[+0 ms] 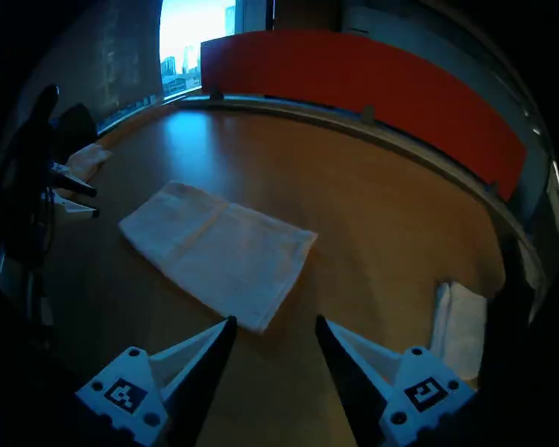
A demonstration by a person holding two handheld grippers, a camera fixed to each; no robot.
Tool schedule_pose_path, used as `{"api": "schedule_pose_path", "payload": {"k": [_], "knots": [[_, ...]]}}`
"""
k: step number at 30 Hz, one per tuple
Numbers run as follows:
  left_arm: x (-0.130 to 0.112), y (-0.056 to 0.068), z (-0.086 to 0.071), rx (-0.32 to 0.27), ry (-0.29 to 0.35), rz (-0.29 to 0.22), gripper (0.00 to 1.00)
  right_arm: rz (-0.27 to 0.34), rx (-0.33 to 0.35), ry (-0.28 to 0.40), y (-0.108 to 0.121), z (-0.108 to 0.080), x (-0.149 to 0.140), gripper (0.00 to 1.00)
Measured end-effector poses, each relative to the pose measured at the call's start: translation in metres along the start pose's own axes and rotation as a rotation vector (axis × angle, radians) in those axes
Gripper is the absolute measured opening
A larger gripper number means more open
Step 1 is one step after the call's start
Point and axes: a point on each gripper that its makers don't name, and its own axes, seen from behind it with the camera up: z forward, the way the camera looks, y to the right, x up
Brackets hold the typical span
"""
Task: Fold towel
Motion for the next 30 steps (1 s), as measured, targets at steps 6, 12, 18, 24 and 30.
{"api": "schedule_pose_path", "payload": {"k": [6,12,18,24,30], "knots": [[-0.011,-0.002,-0.013,0.016,0.002,-0.025,0.91,-0.035,0.027,-0.013,-0.001,0.005,-0.004,0.81],[-0.021,-0.003,-0.028,0.038,0.008,-0.052,0.91,-0.075,0.053,-0.023,0.001,0.011,-0.005,0.81],[-0.035,0.001,-0.042,0.048,0.012,-0.082,0.91,-0.111,0.074,-0.032,0.002,0.018,-0.005,0.81],[-0.047,-0.001,-0.051,0.069,0.004,-0.099,0.91,-0.139,0.101,-0.043,0.000,0.026,-0.007,0.81],[-0.051,-0.004,-0.060,0.080,0.007,-0.115,0.91,-0.169,0.119,-0.060,-0.002,0.034,-0.016,0.81]]}}
